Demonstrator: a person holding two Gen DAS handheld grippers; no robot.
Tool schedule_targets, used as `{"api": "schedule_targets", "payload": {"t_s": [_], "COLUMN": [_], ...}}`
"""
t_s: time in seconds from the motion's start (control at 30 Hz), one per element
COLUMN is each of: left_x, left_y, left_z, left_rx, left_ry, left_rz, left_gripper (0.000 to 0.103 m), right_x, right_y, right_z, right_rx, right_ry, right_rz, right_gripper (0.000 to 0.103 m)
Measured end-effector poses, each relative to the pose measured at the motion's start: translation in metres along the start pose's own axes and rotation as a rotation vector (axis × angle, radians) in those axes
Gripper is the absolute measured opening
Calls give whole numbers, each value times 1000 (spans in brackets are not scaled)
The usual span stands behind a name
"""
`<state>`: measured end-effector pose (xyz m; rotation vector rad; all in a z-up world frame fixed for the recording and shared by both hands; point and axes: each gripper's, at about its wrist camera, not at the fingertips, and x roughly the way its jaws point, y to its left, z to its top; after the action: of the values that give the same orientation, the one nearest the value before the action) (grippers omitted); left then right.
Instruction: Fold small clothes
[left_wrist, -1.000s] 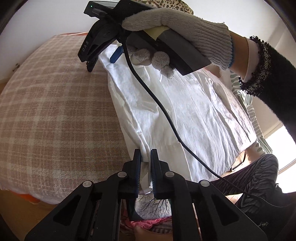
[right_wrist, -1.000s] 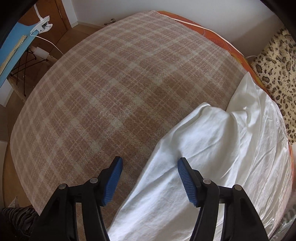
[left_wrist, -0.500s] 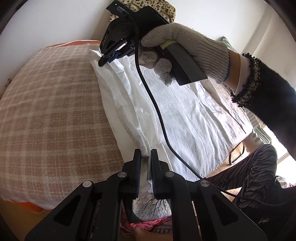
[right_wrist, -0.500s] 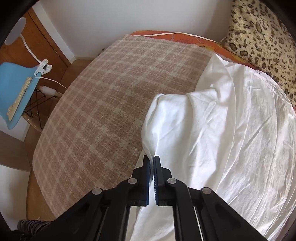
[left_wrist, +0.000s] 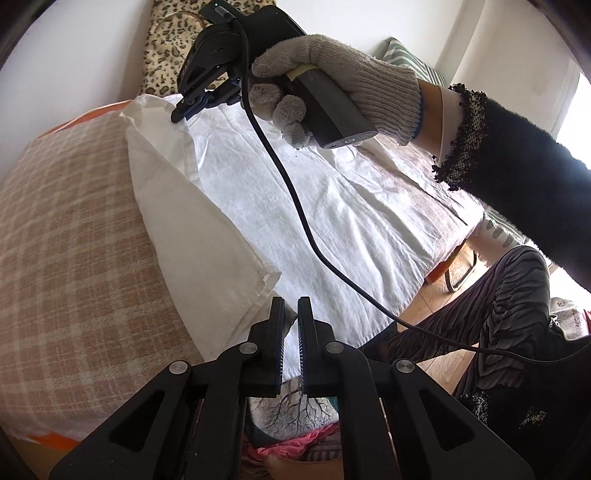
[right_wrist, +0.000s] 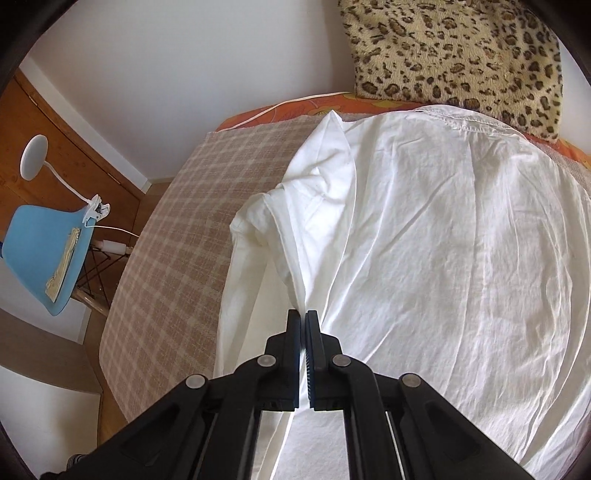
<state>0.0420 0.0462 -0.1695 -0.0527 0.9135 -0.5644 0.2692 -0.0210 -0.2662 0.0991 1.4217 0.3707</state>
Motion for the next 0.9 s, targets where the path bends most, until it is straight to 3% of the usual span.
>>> {"api": "schedule_targets", "payload": {"t_s": [0.1, 0.23, 0.3, 0.4, 0.47, 0.5, 0.53, 0.57, 0.7, 0.77, 0.9], "left_x": [-19, -36, -25, 3, 12, 14, 14, 14, 17, 20, 23], "left_y": [9, 46, 63, 75, 72, 69, 64, 60, 46, 45, 44], "left_z": [5, 9, 7, 0, -4, -5, -5, -5, -4, -4, -6], "left_rx": [-33, -179, -246, -335, -340, -323, -302, -278, -232, -223, -212], "left_ry": [-66, -138, -98, -7, 21, 25, 25, 25, 35, 43, 56], "left_rz": [7, 44, 65, 13, -5, -7, -5, -1, -4, -5, -6], "left_gripper": [6, 11, 13, 13, 13, 13, 13, 13, 13, 13, 13], "right_x": [4, 10, 12, 17, 21, 24, 27, 30, 52, 67, 86], "right_y": [2, 8, 13, 24, 35, 40, 46, 52, 81, 89, 85], "right_z": [1, 0, 2, 7, 12, 15, 18, 20, 26, 25, 23], "right_rx": [-4, -23, -30, -58, -86, -99, -111, -128, -239, -286, -278], "right_ry": [8, 22, 26, 42, 62, 77, 84, 87, 135, 163, 198], "right_rz": [2, -2, 4, 22, 13, 10, 10, 8, -76, -150, -196], "right_gripper": [0, 0, 0, 1, 11, 24, 52, 58, 56, 49, 33]}}
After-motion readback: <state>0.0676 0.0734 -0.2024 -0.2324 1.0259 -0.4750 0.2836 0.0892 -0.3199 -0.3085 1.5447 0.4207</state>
